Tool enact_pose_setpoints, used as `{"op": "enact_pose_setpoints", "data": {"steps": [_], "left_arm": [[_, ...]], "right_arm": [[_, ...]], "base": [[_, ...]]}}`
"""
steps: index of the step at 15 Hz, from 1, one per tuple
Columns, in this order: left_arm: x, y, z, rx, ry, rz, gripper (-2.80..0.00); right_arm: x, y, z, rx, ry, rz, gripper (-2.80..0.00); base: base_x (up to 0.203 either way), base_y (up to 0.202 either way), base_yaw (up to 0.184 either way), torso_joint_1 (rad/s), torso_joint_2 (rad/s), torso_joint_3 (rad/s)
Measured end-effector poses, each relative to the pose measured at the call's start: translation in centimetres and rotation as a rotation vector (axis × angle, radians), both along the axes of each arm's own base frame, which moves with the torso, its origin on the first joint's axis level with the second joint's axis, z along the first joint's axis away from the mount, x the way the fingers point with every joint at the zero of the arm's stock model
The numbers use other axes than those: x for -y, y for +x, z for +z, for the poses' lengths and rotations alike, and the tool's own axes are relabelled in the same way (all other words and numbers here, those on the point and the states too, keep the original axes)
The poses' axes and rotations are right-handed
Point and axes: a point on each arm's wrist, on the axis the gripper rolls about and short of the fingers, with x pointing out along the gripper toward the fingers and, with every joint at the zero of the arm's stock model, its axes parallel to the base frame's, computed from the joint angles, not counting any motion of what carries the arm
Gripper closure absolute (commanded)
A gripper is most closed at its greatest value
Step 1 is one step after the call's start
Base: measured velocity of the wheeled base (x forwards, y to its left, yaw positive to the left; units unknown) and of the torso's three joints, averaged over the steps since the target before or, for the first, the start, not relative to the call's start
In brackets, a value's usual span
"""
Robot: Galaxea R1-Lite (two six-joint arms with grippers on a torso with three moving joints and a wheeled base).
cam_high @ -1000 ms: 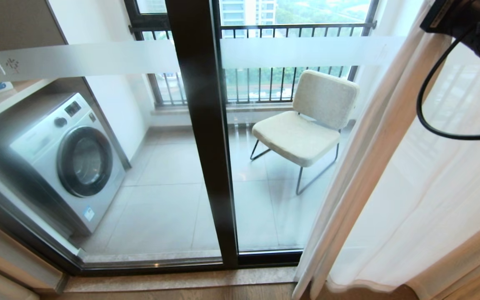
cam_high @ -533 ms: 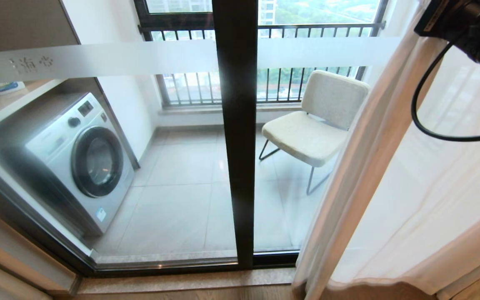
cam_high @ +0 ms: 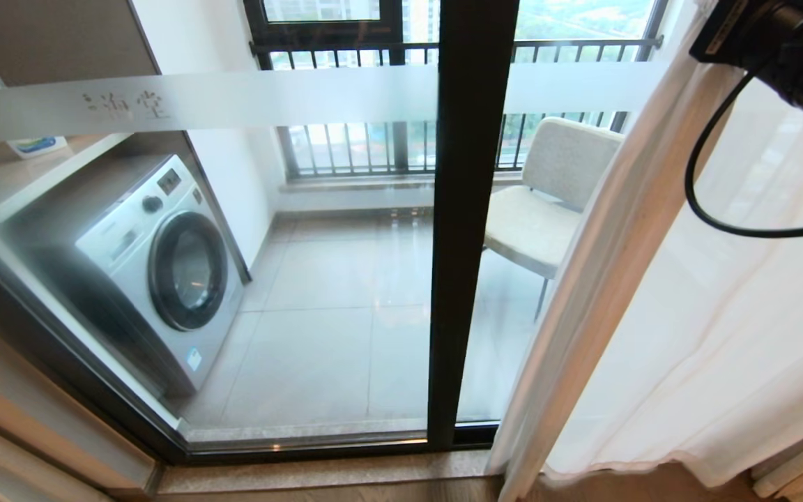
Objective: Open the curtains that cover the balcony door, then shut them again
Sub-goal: Close the inner curtains on both sides
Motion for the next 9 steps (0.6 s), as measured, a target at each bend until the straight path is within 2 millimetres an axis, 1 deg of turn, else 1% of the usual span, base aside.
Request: {"op": "enact_pose_setpoints", "data": {"steps": [9], "left_arm": [[0.0,0.0,0.0,0.0,0.0,-0.001,0.0]], "right_arm": [[-0.03,-0.16,0.11,0.003,0.001,0.002,0.0]], "base": [[0.0,0.19,0.002,0.003,0.0,0.002]]}}
